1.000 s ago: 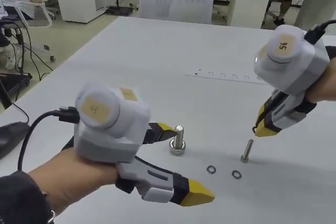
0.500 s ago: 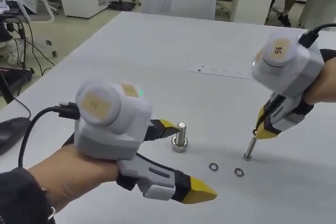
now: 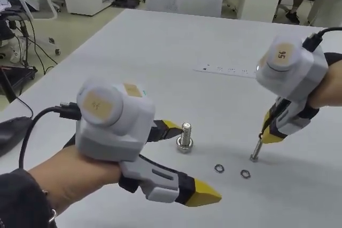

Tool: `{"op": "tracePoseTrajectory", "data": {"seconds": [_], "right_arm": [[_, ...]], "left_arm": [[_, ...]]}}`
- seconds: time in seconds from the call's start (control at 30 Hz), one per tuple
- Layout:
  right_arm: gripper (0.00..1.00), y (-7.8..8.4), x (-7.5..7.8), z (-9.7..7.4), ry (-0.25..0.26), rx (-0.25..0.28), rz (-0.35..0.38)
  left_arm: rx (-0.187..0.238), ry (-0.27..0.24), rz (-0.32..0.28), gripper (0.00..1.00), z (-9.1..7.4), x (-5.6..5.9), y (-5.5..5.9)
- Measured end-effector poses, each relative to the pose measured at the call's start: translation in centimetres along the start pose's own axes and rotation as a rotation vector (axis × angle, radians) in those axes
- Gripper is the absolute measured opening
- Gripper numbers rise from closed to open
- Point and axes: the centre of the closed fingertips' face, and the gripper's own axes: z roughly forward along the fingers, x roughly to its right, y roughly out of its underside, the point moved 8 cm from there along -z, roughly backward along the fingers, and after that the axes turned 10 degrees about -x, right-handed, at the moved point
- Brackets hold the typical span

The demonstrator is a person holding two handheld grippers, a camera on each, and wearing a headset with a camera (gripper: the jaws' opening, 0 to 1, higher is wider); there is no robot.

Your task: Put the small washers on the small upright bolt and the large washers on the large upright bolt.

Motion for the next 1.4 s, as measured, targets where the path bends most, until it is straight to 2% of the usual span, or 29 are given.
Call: {"op": "tracePoseTrajectory", "data": {"seconds": [0.7,1.4], "right_arm": [[0.12,-0.1,-0.1,1.1,-0.021,-0.006,0.003],[0.12,0.0,0.0,3.4,-0.045,-0.023,0.002]], "left_arm": [[-0.002,-0.001,-0.006,0.81,0.0,0.0,0.2],[-0.004,0.0,-0.013,0.81,0.1,0.0,0.3]]}}
